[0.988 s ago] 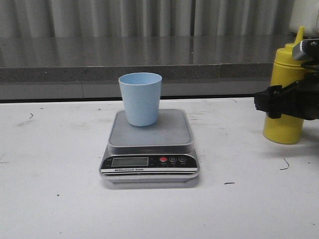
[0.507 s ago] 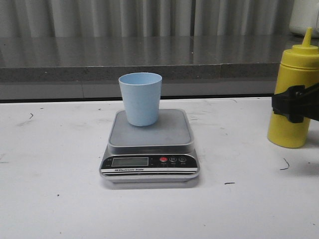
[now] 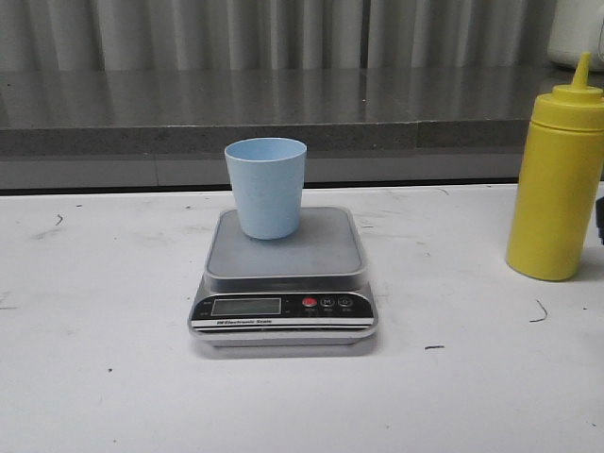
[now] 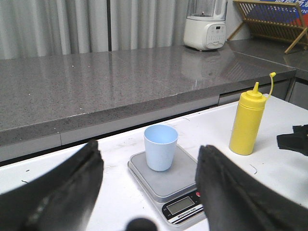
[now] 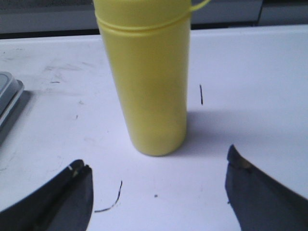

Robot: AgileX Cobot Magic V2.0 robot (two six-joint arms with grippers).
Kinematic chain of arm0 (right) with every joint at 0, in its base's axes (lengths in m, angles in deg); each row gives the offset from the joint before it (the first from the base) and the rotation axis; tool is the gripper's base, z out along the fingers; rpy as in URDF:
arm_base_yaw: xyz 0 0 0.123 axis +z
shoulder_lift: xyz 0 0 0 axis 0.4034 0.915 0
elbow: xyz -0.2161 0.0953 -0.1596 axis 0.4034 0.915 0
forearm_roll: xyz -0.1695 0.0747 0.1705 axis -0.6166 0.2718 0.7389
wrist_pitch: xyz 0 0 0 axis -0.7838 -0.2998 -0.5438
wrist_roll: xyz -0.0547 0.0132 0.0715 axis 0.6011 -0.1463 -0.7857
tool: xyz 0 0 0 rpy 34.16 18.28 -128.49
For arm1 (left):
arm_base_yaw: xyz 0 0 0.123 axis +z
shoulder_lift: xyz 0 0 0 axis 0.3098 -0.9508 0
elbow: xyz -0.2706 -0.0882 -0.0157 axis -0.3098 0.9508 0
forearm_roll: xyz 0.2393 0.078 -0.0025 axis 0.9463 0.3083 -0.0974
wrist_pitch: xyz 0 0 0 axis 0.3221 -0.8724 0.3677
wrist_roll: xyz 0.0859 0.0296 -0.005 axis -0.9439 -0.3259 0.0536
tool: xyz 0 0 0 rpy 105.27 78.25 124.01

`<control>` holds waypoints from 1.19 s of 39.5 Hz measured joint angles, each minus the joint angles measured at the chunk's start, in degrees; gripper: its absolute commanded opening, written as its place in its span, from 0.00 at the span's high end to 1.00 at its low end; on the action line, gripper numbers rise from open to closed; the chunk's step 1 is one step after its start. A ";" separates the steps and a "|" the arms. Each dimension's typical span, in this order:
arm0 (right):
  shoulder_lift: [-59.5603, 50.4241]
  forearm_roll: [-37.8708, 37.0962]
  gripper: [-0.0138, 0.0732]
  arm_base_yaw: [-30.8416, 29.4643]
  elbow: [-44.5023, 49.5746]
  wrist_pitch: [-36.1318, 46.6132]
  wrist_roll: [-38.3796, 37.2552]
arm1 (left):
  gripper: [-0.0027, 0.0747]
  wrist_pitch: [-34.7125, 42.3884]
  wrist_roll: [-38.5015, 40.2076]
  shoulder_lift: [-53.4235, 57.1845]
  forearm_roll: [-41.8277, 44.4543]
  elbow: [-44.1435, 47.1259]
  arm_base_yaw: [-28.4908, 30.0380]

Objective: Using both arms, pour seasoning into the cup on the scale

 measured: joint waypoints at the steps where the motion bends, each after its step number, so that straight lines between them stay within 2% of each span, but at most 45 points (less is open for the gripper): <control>1: -1.92 0.00 0.18 0.29 -0.03 -2.77 -0.75 | 0.42 0.00 0.00 0.00 0.00 0.00 0.00; 7: -16.60 1.81 0.18 3.13 -2.37 -24.26 -1.53 | 0.42 0.00 0.00 0.00 0.00 0.00 0.00; 13: -28.12 4.91 0.18 6.61 -8.71 -46.49 4.78 | 0.42 0.00 0.00 0.00 0.00 0.00 0.00; 19: -38.73 5.61 0.18 10.02 -14.47 -63.54 7.12 | 0.42 0.00 0.00 0.00 0.00 0.00 0.00; 24: -46.59 6.31 0.18 11.32 -17.06 -70.91 7.69 | 0.42 0.00 0.00 0.00 0.00 0.00 0.00; 33: -56.40 6.72 0.18 11.66 -17.72 -78.59 7.68 | 0.42 0.00 0.00 0.00 0.00 0.00 0.00; 40: -58.50 6.27 0.18 11.66 -17.86 -82.42 7.68 | 0.42 0.00 0.00 0.00 0.00 0.00 0.00; 47: -58.50 4.24 0.18 11.66 -17.86 -82.73 7.68 | 0.42 0.00 0.00 0.00 0.00 0.00 0.00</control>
